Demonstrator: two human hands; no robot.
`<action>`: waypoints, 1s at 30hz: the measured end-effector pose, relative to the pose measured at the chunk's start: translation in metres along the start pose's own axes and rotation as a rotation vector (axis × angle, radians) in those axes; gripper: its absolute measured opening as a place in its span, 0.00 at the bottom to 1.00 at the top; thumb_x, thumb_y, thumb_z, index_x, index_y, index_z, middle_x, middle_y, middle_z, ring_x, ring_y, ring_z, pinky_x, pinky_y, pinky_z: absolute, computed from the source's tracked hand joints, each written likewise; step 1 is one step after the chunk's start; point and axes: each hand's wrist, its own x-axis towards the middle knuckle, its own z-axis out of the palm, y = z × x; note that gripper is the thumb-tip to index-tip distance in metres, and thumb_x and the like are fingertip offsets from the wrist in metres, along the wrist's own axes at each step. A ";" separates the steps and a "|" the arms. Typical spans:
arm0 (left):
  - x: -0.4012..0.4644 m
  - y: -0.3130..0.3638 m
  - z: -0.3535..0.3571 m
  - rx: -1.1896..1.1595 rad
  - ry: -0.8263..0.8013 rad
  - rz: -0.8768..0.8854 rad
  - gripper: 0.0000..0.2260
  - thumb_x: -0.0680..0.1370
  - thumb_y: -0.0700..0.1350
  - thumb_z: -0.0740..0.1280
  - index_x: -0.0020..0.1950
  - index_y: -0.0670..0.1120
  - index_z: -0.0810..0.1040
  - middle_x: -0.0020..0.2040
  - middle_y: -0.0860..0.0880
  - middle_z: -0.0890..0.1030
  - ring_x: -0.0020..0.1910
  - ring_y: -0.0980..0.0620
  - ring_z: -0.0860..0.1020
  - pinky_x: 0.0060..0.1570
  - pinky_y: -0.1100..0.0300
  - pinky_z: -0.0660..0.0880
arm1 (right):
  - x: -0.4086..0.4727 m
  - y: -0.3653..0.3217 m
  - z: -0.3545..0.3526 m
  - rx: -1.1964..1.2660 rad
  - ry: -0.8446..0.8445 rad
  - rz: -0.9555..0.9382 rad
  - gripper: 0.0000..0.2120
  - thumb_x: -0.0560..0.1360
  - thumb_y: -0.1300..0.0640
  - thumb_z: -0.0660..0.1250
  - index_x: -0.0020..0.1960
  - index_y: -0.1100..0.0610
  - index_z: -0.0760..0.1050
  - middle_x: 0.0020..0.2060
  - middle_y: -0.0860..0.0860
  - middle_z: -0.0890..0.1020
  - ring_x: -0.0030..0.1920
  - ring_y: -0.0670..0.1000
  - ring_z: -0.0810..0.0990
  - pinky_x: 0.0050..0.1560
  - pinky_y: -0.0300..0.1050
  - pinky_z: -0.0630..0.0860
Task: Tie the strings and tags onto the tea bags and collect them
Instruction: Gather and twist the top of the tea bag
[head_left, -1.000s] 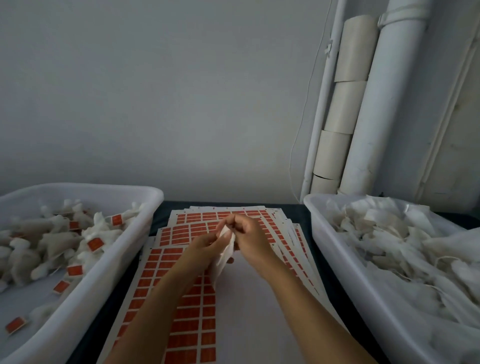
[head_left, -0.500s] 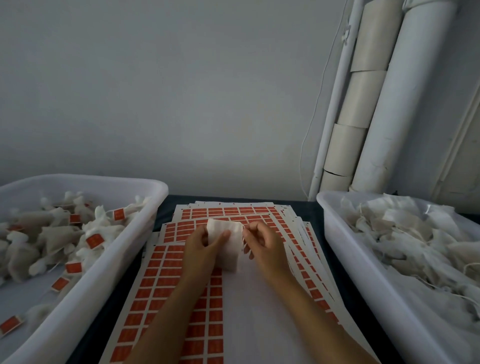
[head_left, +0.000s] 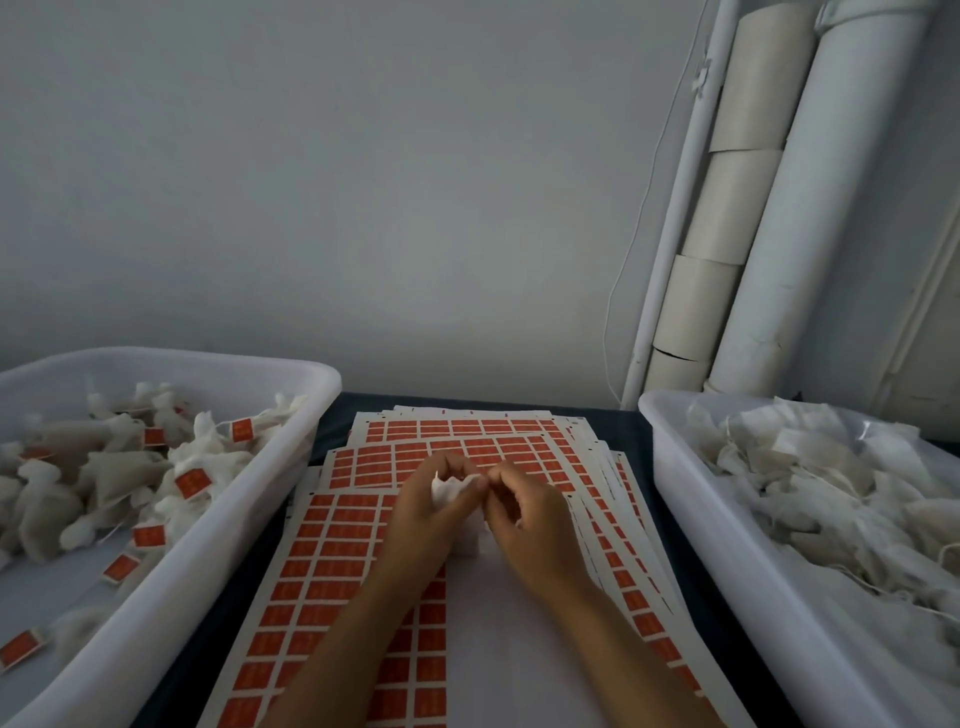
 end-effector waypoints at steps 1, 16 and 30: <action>0.000 0.000 0.001 0.018 0.009 0.019 0.05 0.76 0.44 0.66 0.47 0.43 0.77 0.41 0.50 0.79 0.38 0.59 0.77 0.35 0.71 0.74 | 0.001 0.000 -0.001 -0.023 0.020 -0.008 0.04 0.77 0.54 0.64 0.43 0.50 0.74 0.34 0.39 0.76 0.35 0.42 0.78 0.38 0.29 0.75; 0.002 -0.006 0.000 0.050 0.148 -0.047 0.02 0.78 0.45 0.65 0.46 0.51 0.72 0.41 0.50 0.78 0.40 0.55 0.77 0.34 0.70 0.73 | 0.005 0.001 -0.008 -0.123 0.153 0.096 0.12 0.75 0.58 0.66 0.35 0.50 0.69 0.27 0.39 0.71 0.28 0.43 0.74 0.30 0.28 0.69; 0.008 -0.014 -0.005 0.143 0.083 -0.144 0.08 0.78 0.51 0.64 0.41 0.49 0.74 0.34 0.53 0.76 0.33 0.57 0.75 0.30 0.71 0.71 | 0.005 0.008 0.001 0.092 0.287 0.339 0.14 0.77 0.60 0.63 0.34 0.49 0.68 0.29 0.43 0.75 0.31 0.42 0.75 0.31 0.26 0.71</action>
